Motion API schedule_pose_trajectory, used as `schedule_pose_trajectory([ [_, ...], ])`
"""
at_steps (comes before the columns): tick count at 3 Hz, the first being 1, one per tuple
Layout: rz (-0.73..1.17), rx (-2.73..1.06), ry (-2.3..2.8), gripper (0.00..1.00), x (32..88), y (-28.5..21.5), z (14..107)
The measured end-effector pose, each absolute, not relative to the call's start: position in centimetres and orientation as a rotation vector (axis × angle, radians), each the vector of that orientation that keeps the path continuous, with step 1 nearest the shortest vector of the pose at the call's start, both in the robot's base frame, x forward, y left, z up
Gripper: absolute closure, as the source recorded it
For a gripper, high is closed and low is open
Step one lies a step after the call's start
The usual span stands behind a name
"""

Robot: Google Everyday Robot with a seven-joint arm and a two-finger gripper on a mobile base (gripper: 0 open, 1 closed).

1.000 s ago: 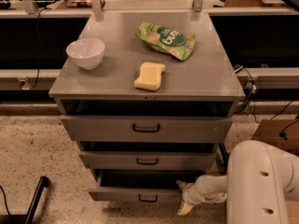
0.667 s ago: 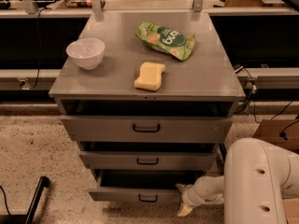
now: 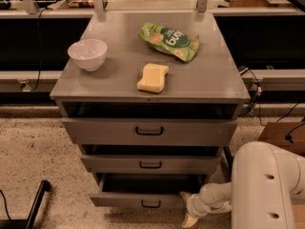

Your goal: Open bottom drawer

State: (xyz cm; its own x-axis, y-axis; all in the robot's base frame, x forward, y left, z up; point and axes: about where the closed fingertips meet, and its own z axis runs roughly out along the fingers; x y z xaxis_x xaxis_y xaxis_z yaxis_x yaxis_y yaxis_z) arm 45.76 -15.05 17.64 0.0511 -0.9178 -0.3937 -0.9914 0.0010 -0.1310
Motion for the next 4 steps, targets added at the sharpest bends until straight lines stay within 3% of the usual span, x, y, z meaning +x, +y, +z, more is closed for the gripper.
schedule_pose_trajectory([
  [2, 0.429, -1.956, 1.860, 0.27, 41.6, -14.6, 19.3],
  [4, 0.458, -1.983, 1.799, 0.25, 39.5, -13.7, 22.1],
])
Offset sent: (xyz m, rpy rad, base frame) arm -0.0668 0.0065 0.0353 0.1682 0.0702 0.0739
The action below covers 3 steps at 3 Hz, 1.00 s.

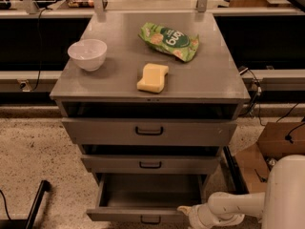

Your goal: Open bottom drawer

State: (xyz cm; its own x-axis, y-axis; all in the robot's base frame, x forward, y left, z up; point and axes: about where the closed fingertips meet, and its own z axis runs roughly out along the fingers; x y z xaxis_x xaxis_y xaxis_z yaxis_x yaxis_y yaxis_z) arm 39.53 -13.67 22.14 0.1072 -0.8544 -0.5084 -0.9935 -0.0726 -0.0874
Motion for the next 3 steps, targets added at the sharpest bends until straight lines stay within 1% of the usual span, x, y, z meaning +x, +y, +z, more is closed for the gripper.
schedule_pose_trajectory([
  [1, 0.412, -1.981, 1.790, 0.23, 41.2, -13.2, 23.3],
  [2, 0.363, -1.943, 1.801, 0.38, 43.9, -13.2, 24.2],
  [3, 0.324, -1.906, 1.812, 0.59, 47.1, -13.0, 24.8],
])
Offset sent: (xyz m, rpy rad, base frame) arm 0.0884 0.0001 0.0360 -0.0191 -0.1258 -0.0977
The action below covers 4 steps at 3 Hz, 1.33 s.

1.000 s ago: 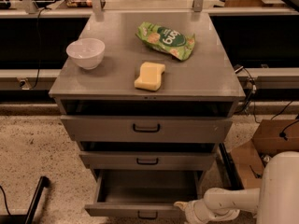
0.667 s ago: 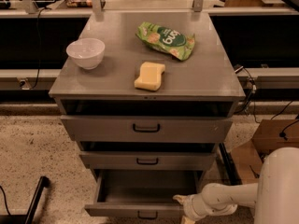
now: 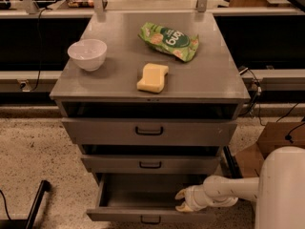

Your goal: Open bottom drawer

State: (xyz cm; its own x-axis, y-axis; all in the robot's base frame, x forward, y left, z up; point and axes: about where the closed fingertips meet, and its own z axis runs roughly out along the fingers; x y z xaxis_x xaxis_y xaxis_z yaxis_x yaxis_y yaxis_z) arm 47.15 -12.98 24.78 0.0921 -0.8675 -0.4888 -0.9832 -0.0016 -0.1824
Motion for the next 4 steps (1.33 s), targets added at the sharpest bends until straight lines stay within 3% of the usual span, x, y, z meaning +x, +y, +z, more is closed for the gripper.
schedule_pose_trajectory([
  [2, 0.294, -1.842, 1.857, 0.91, 51.9, -13.3, 24.0],
  [3, 0.289, -1.814, 1.879, 1.00, 53.2, -12.9, 21.7],
  [4, 0.296, -1.834, 1.871, 1.00, 53.0, -12.3, 21.5],
])
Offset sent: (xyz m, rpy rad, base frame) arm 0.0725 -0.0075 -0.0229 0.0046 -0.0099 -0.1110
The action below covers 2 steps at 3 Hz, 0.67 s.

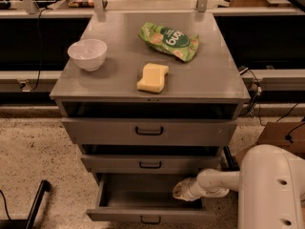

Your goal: Open bottom drawer

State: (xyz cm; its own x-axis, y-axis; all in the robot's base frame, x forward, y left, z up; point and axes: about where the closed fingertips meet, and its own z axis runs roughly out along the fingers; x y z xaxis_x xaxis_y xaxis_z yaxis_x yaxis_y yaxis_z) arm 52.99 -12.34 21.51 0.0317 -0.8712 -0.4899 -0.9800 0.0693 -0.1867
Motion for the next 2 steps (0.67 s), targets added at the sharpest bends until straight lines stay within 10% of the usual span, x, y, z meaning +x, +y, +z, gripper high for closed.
schedule_pose_trajectory([
  [2, 0.354, -1.824, 1.903, 1.00, 52.4, -12.5, 20.0],
])
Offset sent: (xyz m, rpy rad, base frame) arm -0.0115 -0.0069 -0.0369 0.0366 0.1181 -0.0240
